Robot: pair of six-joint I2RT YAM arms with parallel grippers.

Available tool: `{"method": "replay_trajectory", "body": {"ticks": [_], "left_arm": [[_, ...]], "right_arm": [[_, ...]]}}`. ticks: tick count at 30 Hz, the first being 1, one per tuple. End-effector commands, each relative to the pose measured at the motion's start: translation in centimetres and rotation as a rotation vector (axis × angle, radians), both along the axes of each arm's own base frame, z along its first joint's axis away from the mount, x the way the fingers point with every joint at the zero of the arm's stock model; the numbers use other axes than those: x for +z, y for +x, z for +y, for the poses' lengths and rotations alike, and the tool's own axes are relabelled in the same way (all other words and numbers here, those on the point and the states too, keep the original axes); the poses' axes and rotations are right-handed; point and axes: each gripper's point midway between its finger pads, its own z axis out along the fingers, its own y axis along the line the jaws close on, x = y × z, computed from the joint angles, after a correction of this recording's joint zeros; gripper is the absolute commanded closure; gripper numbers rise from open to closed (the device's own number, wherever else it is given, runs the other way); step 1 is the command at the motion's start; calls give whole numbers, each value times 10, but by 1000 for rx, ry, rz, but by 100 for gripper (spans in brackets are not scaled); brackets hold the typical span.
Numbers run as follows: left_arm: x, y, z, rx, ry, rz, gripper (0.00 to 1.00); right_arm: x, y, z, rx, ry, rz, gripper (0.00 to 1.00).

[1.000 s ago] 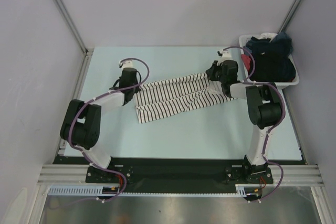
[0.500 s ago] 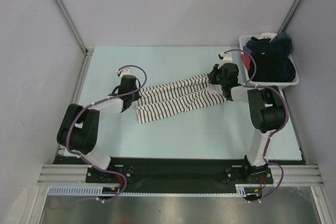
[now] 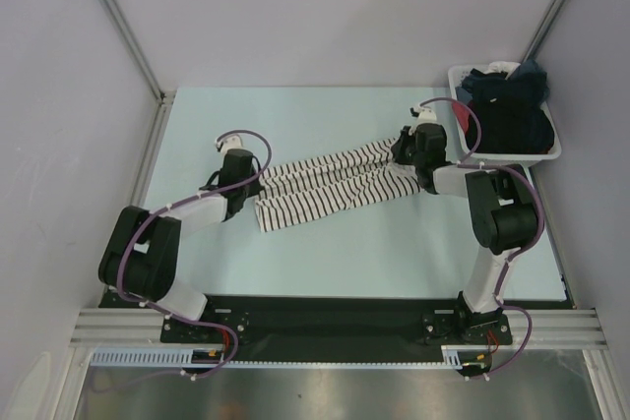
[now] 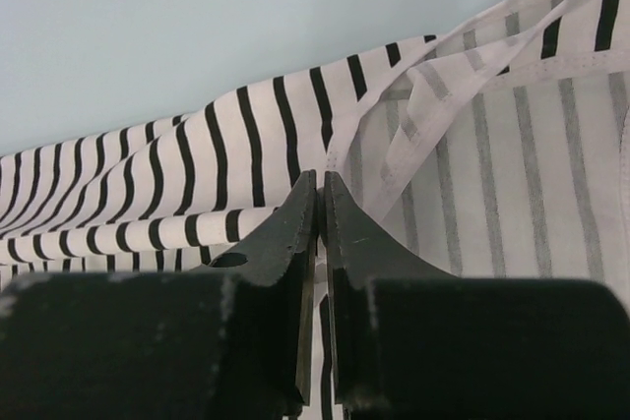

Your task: Fold and stack the tank tops

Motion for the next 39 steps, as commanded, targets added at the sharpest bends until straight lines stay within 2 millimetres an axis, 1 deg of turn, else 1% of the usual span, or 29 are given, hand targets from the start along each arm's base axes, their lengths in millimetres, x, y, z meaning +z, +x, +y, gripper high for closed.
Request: {"method": "replay_trajectory", "body": {"ticks": [1,4,6,9,10,11,12,13,14,15,16,17,19,20,22,24,25,26,27,28,29,30,31,32,33,35,36,37,39], "left_arm": [[9,-5,-1,19,-45,-36,100],[2,-16,1,31,-64,-38,99],[1,-18,2,40,-63,-41,96],[1,-21,4,41,-61,-39,91],[1,-22,4,39,-62,-41,89],[1,-22,3,36,-64,-43,81],[2,-22,3,30,-63,-46,78],[3,-23,2,21,-69,-52,72],[6,-23,1,19,-71,-61,60],[8,-23,2,15,-66,-66,54],[15,-23,2,13,-68,-86,39],[17,-24,3,13,-65,-87,34],[31,-23,5,11,-58,-122,31],[34,-25,7,15,-51,-122,29],[49,-24,9,17,-45,-156,28],[55,-26,11,10,-29,-156,27],[63,-22,9,0,-32,-169,27],[63,-22,7,-17,-28,-155,27],[64,-21,3,-34,-31,-146,26],[56,-20,1,-42,-28,-113,26],[64,-13,-4,-53,-36,-119,27],[56,-15,-8,-77,-43,-77,27],[48,-13,-11,-86,-43,-44,28],[50,-9,-15,-96,-53,-41,29],[43,-8,-22,-123,-69,-18,31],[42,-5,-29,-146,-86,-11,35],[39,-4,-31,-153,-94,-1,37],[33,-5,-35,-169,-103,18,43],[27,-6,-39,-179,-119,31,51]], "right_arm": [[16,3,-11,-70,4,-33,91],[11,-1,-12,-86,21,0,90],[7,-4,-13,-90,28,15,88],[8,-7,-12,-100,50,17,85],[7,-7,-18,-130,41,17,82],[7,-7,-18,-134,42,16,78],[8,-7,-17,-132,43,13,71],[8,-7,-19,-138,40,13,67],[9,-7,-19,-141,39,11,64],[10,-8,-19,-138,37,8,62],[12,-8,-20,-142,35,7,61],[13,-8,-20,-143,34,7,60],[19,-9,-21,-137,30,-8,60],[20,-9,-20,-134,31,-9,60],[27,-10,-17,-117,19,-15,60],[35,-8,-13,-104,8,-26,61],[35,-9,-11,-95,-5,-12,61],[34,-8,-7,-85,-11,1,61],[43,0,-4,-81,-8,-2,61],[37,-1,-2,-73,-16,45,61],[26,1,-1,-71,-19,88,61],[23,2,1,-66,-17,114,64],[30,9,3,-68,-22,132,67],[17,8,9,-46,-12,179,69],[25,15,13,-34,0,178,73],[9,9,14,-24,-3,243,75],[7,8,17,-13,8,253,76],[3,7,18,-10,11,271,78],[-4,3,19,-4,19,304,86]]}}
